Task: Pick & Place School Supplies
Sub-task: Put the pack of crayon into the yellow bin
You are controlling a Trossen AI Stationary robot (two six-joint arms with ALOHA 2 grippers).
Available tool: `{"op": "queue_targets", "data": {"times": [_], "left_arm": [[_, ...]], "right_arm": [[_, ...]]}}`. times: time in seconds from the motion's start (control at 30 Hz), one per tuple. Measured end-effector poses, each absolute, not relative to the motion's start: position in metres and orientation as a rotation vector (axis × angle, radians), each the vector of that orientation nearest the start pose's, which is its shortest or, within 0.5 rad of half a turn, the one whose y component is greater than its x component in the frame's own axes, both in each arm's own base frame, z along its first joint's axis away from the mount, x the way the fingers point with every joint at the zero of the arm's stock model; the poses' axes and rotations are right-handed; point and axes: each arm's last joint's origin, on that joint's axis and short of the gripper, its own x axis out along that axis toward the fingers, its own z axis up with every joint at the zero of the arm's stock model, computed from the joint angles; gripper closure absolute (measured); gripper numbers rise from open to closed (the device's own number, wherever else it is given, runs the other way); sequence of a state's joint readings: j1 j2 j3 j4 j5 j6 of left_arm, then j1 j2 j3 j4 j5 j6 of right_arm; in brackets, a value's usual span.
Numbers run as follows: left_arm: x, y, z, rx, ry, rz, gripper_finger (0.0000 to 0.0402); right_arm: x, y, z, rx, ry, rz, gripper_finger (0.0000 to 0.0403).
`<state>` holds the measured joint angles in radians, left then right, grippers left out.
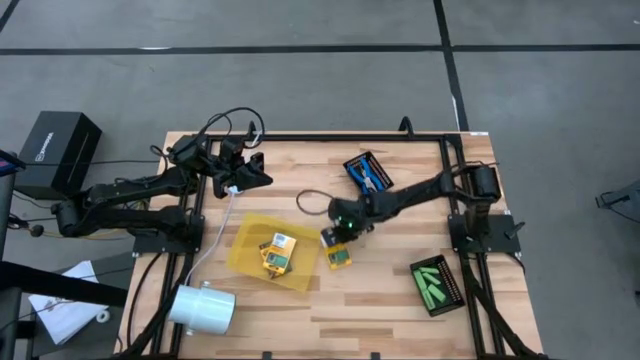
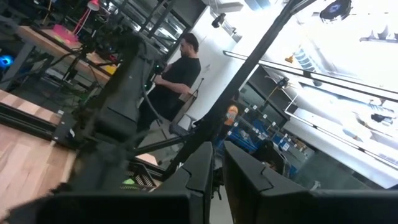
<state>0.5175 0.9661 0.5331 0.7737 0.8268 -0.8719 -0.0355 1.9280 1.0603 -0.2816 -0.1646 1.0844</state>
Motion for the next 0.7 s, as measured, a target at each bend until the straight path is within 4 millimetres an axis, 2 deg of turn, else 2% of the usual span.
{"op": "queue_targets", "data": {"times": [0.2, 0.47, 0.57, 0.7], "left_arm": [[0.184, 0.080, 0.301, -0.651, -0.111, -0.395, 0.0372], [0.184, 0.081, 0.301, -0.653, -0.111, -0.391, 0.0372], [0.184, 0.081, 0.301, -0.653, -0.111, -0.391, 0.0372], [0.184, 0.081, 0.301, -0.634, -0.115, -0.389, 0.0372]], "right_arm": [[0.351, -0.044, 0.119, 1.040, 1.079, -0.535, 0.0403], [0.343, -0.065, 0.134, 0.999, 1.042, -0.523, 0.0403], [0.338, -0.067, 0.150, 0.983, 1.002, -0.513, 0.0403], [0.333, -0.068, 0.186, 0.945, 0.899, -0.434, 0.0397]]}}
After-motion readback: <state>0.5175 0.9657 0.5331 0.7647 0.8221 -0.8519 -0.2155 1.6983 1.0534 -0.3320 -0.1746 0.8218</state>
